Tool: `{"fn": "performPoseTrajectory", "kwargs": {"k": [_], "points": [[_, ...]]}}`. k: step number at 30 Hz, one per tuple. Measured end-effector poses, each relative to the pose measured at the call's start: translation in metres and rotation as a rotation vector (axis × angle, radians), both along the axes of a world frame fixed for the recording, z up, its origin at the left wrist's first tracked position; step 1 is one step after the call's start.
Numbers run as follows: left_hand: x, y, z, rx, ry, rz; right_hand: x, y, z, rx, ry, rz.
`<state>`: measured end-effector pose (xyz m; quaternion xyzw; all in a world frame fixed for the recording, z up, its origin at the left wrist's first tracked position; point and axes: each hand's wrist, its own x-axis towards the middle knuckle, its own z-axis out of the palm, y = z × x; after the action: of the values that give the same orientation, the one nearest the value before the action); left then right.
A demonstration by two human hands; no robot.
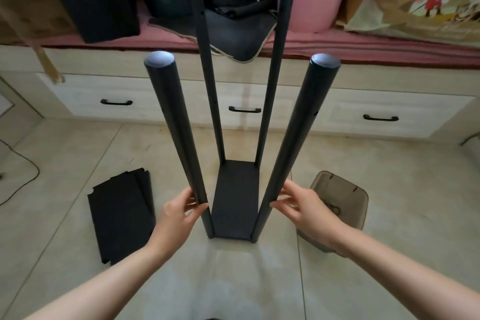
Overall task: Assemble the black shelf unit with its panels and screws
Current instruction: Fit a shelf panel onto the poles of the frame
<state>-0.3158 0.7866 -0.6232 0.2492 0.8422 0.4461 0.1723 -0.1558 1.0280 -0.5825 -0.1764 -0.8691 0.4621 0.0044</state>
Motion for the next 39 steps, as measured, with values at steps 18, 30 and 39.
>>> {"fn": "performPoseTrajectory", "kwargs": {"k": [18,30,39], "points": [[-0.024,-0.011,0.001,-0.008,-0.042,0.097,-0.006,-0.047,-0.004,0.042,0.077,-0.038],[-0.080,-0.041,0.032,-0.274,0.058,0.044,-0.048,-0.117,0.003,0.037,0.117,0.066],[-0.088,-0.022,0.043,-0.166,0.035,0.059,-0.053,-0.136,0.002,-0.001,0.128,0.135]]}}
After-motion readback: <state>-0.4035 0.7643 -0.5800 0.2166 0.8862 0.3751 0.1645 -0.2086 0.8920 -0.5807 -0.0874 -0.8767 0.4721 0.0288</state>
